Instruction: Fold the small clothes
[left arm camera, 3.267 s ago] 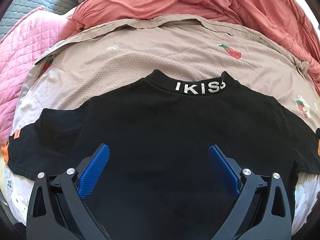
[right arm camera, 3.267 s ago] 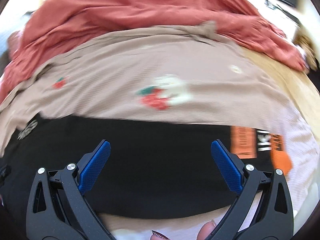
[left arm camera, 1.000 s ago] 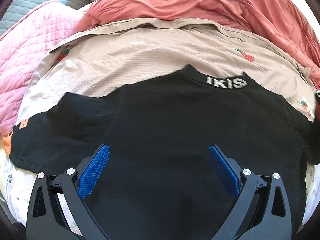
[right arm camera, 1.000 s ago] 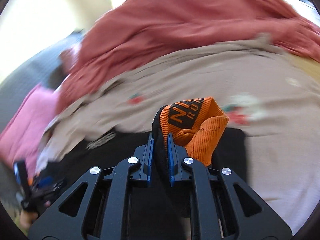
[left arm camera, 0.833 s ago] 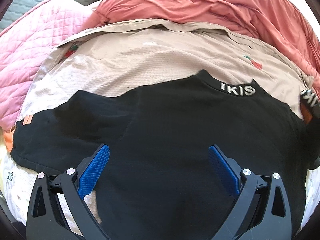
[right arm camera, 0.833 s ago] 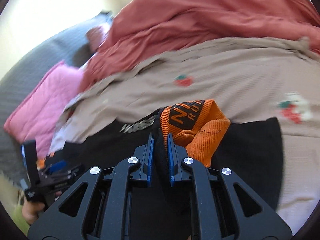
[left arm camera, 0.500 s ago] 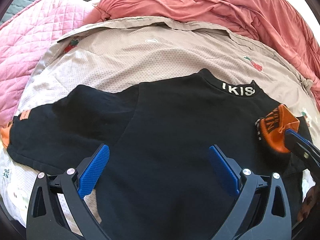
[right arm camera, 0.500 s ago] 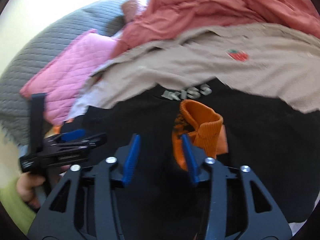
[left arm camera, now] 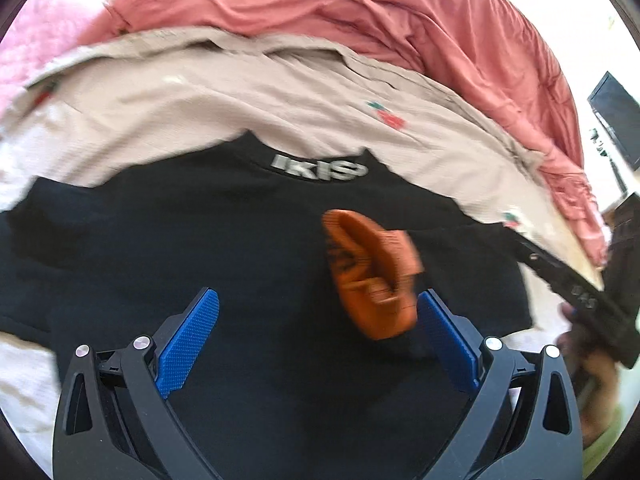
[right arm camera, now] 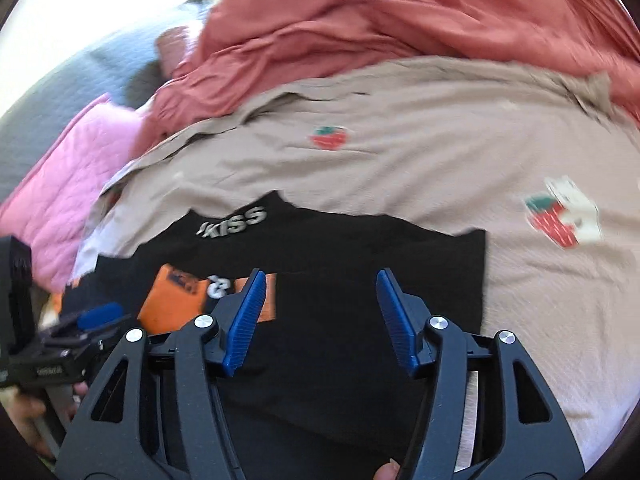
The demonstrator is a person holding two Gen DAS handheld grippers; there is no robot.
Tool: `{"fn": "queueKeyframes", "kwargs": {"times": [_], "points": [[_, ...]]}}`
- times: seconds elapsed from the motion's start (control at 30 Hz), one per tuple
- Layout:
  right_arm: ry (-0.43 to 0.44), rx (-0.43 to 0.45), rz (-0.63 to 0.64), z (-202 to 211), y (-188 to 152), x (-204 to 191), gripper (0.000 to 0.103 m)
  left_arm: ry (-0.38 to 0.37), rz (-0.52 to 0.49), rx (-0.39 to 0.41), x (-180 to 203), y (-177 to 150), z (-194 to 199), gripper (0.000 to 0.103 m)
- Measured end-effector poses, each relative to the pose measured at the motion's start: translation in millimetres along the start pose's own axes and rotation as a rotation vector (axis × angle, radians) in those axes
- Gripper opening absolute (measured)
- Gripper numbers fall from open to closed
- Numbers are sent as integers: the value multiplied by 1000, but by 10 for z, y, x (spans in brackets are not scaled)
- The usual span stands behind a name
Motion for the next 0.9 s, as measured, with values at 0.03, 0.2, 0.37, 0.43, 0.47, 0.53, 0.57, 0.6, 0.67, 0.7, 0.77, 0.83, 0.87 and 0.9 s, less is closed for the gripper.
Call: {"fn": "queueKeyframes", "kwargs": {"times": [0.03,0.2,0.37,0.43,0.47,0.53,0.57,0.6,0.67,0.7,0.77,0.83,0.87,0.9], "points": [[8,-1,-19,3,15,50,50,-21,13,-4,49,13,-43,99],[9,17,-35,73,49,170,55,-98,64,-7,205,76,-285,94],[6,4,-40,9,31,162,56,-78,97,-59,164,70,-564,40],[1,-8,-35,-37,2,169,56,-57,101,-66,113,62,-622,18],[-3,-15,-31,-56,-13,174,56,-56,95,-62,93,57,-626,18],[-7,-19,-28,-77,-21,168,56,-51,82,-46,52,75,-567,13],[-6,-15,-29,-75,-17,172,56,-51,78,-23,18,107,-493,13],[-4,-11,-29,-69,-11,172,56,-46,79,4,-30,145,-405,13],[1,0,-28,-54,2,167,56,-21,81,72,-168,256,-172,13],[5,4,-26,-50,5,160,56,-8,84,98,-246,299,-78,13],[-2,7,-18,-61,-1,144,56,30,86,138,-430,372,116,12],[-4,0,1,-97,-26,110,56,74,73,152,-592,405,236,12],[-7,-4,11,-119,-44,92,56,93,71,150,-686,408,262,12],[-9,-7,18,-136,-57,76,56,101,77,144,-756,394,273,12]]}}
Point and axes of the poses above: each gripper's, at about its wrist camera, not at the fingertips, and z roughly against the way its jaws point, x to its right, y to its top, the point moved 7 cm from there along -z, roughly the way its jaws point, and after that the axes turned 7 degrees about -z, right-handed, at the moved point
